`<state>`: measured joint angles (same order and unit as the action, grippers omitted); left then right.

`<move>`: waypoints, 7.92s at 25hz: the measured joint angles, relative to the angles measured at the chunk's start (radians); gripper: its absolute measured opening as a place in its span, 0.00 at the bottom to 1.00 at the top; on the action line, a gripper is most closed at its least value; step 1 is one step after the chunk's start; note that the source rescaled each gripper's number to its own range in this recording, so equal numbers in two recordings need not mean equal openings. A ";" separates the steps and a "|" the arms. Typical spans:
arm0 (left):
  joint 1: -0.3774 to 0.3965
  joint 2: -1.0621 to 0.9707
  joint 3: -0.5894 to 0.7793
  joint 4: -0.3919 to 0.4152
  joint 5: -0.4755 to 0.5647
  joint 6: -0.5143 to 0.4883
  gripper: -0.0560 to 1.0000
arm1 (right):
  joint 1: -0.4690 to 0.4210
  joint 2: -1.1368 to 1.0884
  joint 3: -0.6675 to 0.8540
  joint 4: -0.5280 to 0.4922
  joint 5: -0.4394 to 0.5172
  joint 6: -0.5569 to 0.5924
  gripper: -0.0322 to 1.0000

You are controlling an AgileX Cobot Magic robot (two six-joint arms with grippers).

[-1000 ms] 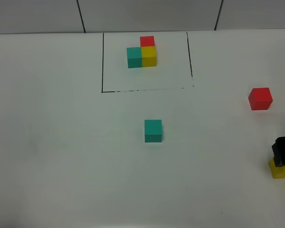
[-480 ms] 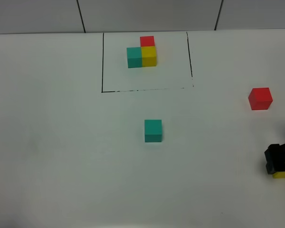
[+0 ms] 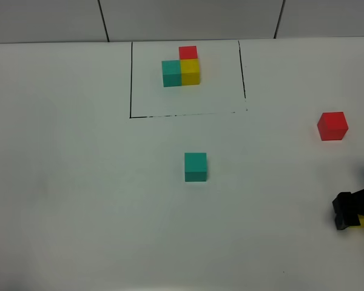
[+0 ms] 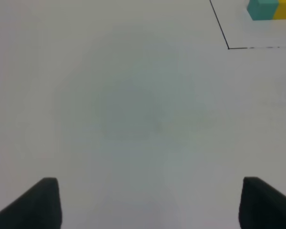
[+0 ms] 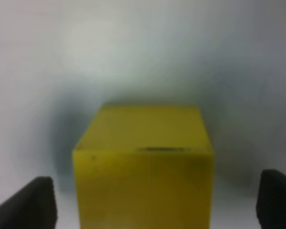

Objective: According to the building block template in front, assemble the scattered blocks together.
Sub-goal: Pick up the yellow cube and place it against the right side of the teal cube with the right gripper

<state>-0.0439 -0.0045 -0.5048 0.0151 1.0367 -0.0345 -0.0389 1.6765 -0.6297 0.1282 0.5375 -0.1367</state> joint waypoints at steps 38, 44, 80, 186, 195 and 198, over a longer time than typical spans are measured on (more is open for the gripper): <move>0.000 0.000 0.000 0.000 0.000 0.002 0.81 | 0.447 0.136 -0.502 -0.292 0.308 -0.694 0.05; 0.000 0.000 0.000 0.000 0.000 0.002 0.81 | 0.472 0.275 -0.643 -0.266 0.358 -0.802 0.05; 0.000 0.000 0.000 0.001 0.000 0.002 0.81 | 0.570 0.428 -0.801 -0.111 0.382 -0.818 0.05; 0.000 0.000 0.000 0.001 0.000 0.002 0.81 | 0.604 0.529 -0.886 -0.053 0.386 -0.859 0.05; 0.000 0.000 0.000 0.001 0.000 0.002 0.81 | 0.604 0.529 -0.886 -0.055 0.386 -0.862 0.05; 0.000 0.000 0.000 0.001 0.000 0.002 0.81 | 0.604 0.529 -0.886 -0.055 0.385 -0.866 0.05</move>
<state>-0.0439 -0.0045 -0.5048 0.0158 1.0367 -0.0330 0.5652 2.2052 -1.5159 0.0734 0.9224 -1.0031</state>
